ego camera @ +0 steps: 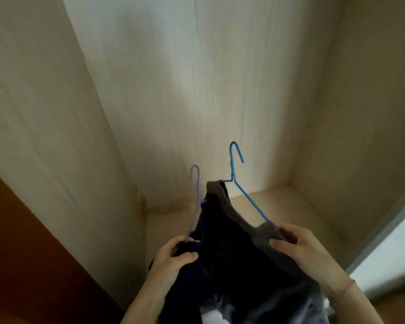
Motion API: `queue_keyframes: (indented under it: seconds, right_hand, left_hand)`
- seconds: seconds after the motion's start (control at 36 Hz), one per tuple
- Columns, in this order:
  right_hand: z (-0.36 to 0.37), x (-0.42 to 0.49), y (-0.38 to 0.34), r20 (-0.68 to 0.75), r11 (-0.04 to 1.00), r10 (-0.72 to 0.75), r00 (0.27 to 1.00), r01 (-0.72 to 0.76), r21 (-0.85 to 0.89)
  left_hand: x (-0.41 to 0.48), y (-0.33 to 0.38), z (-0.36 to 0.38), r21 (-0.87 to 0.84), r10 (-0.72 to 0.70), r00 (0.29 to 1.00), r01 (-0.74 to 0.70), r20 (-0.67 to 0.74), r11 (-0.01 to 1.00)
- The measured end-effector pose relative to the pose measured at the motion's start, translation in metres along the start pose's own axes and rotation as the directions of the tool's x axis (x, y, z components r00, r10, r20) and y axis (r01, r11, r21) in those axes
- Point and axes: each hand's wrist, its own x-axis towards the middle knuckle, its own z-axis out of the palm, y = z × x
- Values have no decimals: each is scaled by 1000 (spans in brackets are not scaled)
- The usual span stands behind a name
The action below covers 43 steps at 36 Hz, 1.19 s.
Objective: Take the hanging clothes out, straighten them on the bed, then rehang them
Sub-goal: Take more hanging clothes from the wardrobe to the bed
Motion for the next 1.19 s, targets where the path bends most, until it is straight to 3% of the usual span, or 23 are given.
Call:
queue_keyframes:
  seconds: [0.25, 0.36, 0.47, 0.64, 0.78, 0.94, 1.19]
  right_hand:
    - [-7, -75, 45, -263, 993, 88, 961, -105, -50]
    - [-1, -108, 40, -426, 992, 126, 896, -112, 59]
    - [17, -141, 37, -577, 994, 112, 809, -96, 59]
    - [84, -192, 34, -786, 985, 154, 599, -34, 168]
    - [168, -236, 38, -883, 973, 219, 414, -30, 228]
    - [266, -302, 26, -927, 952, 305, 216, -69, 297]
    - [388, -397, 11, -889, 900, 427, -164, -23, 436]
  left_hand:
    - [-21, -28, 15, 183, 59, 985, -88, 162, 979]
    - [-26, -28, 19, 200, 123, 960, -176, 252, 964]
    - [-31, -27, 18, 208, 152, 918, -240, 365, 948]
    - [-35, -28, -4, 178, 263, 818, -400, 511, 899]
    - [-54, -47, -35, 177, 240, 701, -467, 672, 867]
    - [-81, -63, -73, 205, 78, 500, -486, 862, 850]
    - [-124, -85, -114, 211, -79, 255, -548, 964, 809]
